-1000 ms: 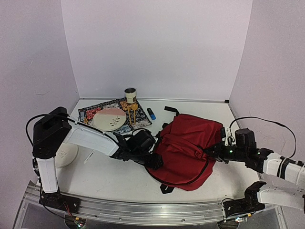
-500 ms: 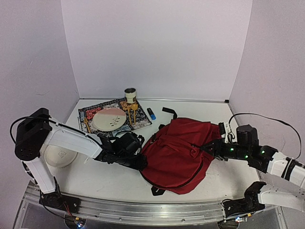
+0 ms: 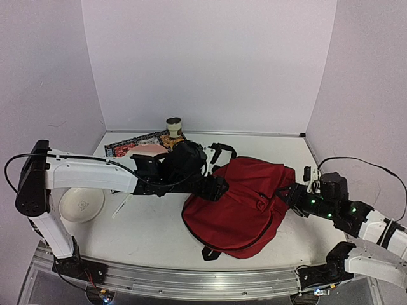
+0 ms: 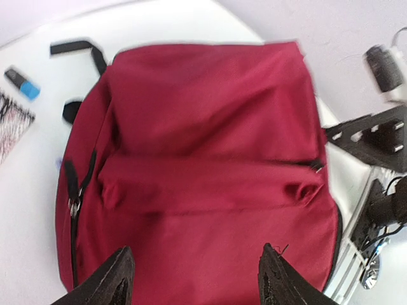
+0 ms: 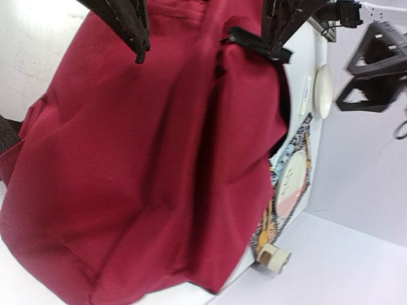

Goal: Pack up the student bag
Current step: Hold the lower front pocket of the student bag, then grab the student bag from the lower front pocket.

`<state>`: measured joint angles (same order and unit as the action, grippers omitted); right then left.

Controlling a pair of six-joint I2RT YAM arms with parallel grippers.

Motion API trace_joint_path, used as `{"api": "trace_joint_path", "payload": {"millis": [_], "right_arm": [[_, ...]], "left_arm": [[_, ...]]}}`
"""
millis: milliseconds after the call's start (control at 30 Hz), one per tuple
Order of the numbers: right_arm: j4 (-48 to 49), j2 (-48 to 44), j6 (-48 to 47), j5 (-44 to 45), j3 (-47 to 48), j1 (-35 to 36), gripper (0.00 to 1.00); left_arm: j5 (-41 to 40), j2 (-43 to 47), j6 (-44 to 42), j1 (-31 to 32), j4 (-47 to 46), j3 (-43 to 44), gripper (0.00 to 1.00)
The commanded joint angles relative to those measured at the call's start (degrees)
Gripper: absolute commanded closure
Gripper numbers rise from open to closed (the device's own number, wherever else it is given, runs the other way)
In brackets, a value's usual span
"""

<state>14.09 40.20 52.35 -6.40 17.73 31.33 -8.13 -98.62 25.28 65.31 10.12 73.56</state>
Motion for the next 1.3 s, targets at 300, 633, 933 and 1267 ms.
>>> {"api": "trace_joint_path", "payload": {"millis": [300,633,933,1267], "right_arm": [[15.4,10.1,-0.3,-6.9,0.4,0.8,0.92],[17.9,10.3,-1.2,-10.3,2.5,3.2,1.0],[18.2,13.5,-2.9,-10.5,6.5,6.6,1.0],[18.0,16.5,-4.7,-9.9,9.7,10.0,1.0]], "left_arm": [[5.6,-9.6,-16.2,2.3,-5.4,12.8,0.25],[10.4,-12.7,-23.2,2.8,-5.3,16.7,0.25],[13.1,-16.3,-26.9,3.0,0.0,22.0,0.29],[11.0,-20.0,-27.1,3.0,4.3,24.6,0.37]]}}
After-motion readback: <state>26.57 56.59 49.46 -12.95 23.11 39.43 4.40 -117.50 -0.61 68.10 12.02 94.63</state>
